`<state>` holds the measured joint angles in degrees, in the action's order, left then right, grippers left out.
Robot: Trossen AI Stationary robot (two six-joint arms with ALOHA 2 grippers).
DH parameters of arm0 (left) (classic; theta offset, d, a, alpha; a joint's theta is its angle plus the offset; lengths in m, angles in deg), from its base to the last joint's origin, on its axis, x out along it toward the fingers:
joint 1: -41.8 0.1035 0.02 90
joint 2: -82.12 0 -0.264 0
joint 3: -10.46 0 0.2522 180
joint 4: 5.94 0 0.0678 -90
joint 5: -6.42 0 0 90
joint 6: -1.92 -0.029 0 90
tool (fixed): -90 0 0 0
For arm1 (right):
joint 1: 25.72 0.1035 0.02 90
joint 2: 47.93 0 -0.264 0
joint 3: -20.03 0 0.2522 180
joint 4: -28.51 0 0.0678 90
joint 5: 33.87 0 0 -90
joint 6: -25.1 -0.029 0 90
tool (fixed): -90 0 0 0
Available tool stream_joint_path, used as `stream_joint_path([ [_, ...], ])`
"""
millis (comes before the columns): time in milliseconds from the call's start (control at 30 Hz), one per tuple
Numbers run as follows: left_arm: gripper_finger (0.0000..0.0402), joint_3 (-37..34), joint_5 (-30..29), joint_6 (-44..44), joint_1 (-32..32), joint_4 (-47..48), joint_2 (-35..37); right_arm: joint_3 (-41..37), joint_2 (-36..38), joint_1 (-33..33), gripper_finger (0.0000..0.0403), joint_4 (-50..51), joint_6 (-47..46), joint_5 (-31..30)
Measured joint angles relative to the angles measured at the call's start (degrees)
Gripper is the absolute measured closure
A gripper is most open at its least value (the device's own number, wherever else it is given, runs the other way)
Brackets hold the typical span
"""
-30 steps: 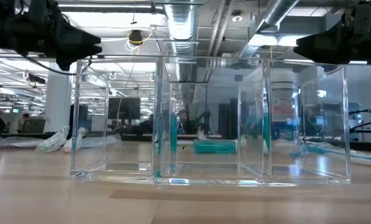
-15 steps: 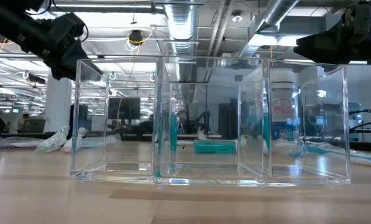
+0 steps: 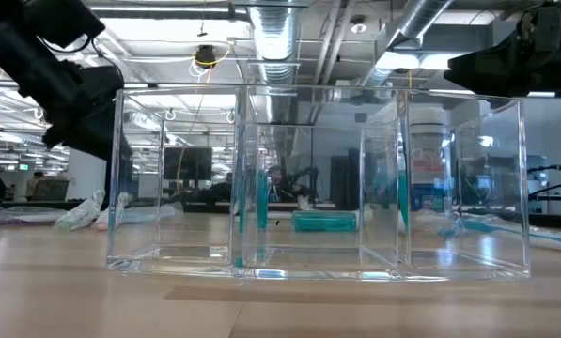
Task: Pick & Place toothbrushing station
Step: Put the green toothbrush into the transparent organizer
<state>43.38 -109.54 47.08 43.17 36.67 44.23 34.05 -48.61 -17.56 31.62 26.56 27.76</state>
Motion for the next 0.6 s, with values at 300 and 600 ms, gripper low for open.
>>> stream_joint_path([
  [300, 0.0235, -0.02, 0.83, 2.94, 2.69, 3.33, 0.0, 0.0, -0.01, 0.0, 0.0255, 0.0, -0.01, 0.0],
  [600, 0.0215, -1.73, 0.55, 3.37, 3.03, 4.22, 0.0, 0.0, 0.0, 0.0, 0.0255, 0.0, -0.01, -0.02],
])
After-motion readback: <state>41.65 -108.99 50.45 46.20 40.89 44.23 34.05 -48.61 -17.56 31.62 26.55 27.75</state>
